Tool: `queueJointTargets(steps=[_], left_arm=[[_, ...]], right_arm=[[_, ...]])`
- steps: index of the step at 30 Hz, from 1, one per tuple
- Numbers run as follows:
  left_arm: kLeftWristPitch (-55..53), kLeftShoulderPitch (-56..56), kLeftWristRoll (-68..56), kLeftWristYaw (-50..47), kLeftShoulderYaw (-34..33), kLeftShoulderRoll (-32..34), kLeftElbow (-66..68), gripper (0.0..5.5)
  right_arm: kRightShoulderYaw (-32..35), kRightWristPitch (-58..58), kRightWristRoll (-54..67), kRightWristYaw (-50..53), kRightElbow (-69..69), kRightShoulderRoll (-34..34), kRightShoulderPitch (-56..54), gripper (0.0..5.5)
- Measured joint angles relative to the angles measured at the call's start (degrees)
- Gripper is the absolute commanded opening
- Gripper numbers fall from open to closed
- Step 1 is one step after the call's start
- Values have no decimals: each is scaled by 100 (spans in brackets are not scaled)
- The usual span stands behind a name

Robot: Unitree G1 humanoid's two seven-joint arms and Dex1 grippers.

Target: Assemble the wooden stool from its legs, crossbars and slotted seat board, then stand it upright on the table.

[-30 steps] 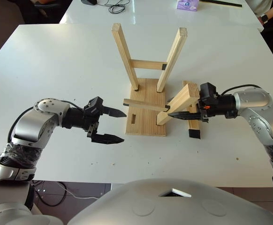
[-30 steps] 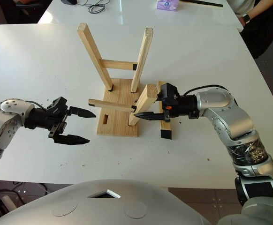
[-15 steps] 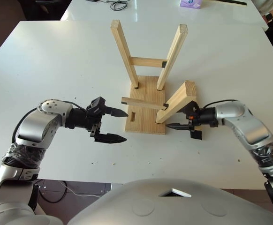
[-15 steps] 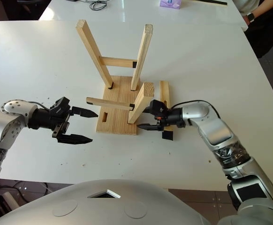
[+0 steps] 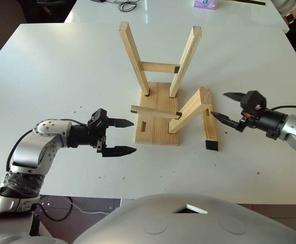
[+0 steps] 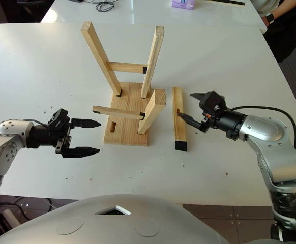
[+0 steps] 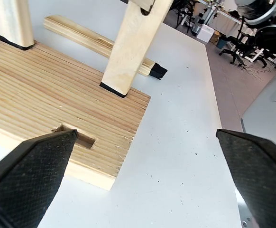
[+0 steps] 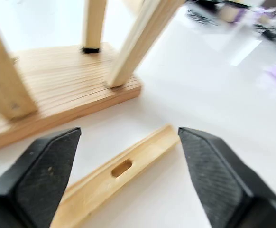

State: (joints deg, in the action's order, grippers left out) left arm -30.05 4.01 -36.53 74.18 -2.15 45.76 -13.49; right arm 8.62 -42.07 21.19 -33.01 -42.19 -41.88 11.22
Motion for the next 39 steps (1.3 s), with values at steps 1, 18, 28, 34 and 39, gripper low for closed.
queueJointTargets(steps=[1,18,28,34,39], left_arm=[[-3,9,-43,-41,-82,0,-1,540],[-41,215,-125,-536,-289,-240,-364,540],[-113,-64,-243,-542,-303,-232,-338,540],[-82,-144,-242,-620,-342,-239,-188,540],[-50,-282,-243,-683,-351,-263,-116,540]], right_arm=[[-57,-334,24,254,-261,163,171,464],[-717,-2562,-380,2670,-335,2079,396,538],[-1082,-1599,-679,2796,56,2439,996,413],[-1070,-1236,-793,2776,210,2498,1027,326],[-946,-1023,-878,2812,345,2594,1016,245]])
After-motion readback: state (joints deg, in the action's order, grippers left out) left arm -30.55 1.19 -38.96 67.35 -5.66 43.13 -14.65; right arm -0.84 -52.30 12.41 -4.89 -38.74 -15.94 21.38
